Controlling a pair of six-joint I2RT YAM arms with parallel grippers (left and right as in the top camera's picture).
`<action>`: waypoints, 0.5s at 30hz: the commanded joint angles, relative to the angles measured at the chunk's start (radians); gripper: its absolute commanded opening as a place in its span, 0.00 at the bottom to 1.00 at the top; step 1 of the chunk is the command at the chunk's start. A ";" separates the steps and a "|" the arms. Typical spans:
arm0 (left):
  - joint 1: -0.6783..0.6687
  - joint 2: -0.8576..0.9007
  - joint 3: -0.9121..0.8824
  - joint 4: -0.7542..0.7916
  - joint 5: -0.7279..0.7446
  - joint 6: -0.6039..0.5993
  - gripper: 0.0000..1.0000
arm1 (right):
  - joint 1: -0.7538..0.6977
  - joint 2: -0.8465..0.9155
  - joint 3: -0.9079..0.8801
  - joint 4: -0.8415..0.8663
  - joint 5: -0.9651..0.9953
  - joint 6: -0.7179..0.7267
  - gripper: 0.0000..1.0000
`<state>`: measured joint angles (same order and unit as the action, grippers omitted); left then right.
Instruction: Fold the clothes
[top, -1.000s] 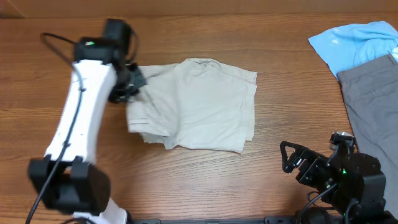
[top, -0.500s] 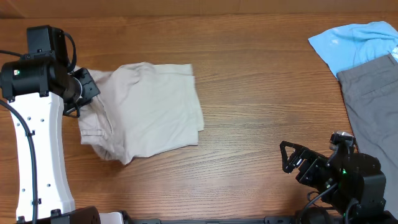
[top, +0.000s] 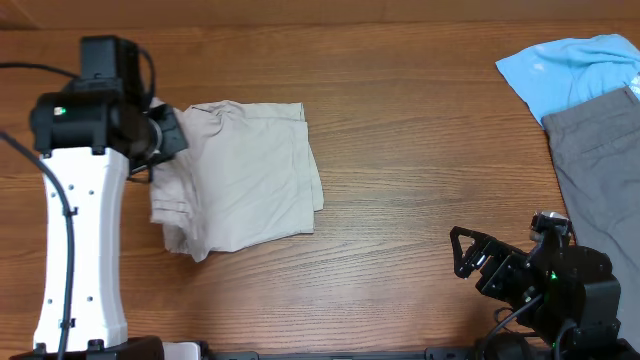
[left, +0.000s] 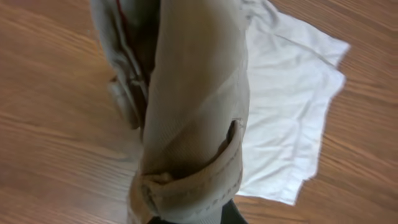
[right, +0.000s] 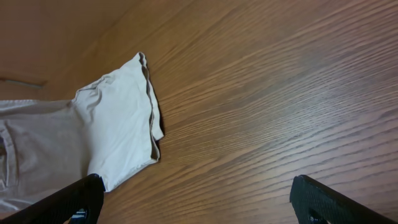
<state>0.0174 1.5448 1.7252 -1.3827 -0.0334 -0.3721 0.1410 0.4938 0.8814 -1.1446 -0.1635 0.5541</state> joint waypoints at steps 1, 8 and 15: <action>-0.058 -0.018 0.028 0.011 0.030 -0.052 0.04 | 0.004 0.000 0.014 0.007 0.014 0.004 1.00; -0.175 -0.001 0.028 0.042 0.022 -0.140 0.04 | 0.004 0.000 0.014 0.006 0.014 0.004 1.00; -0.261 0.084 0.021 0.082 -0.006 -0.180 0.05 | 0.004 0.000 0.014 0.007 0.014 0.004 1.00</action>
<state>-0.2161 1.5803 1.7252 -1.3163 -0.0280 -0.5064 0.1410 0.4938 0.8814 -1.1442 -0.1635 0.5537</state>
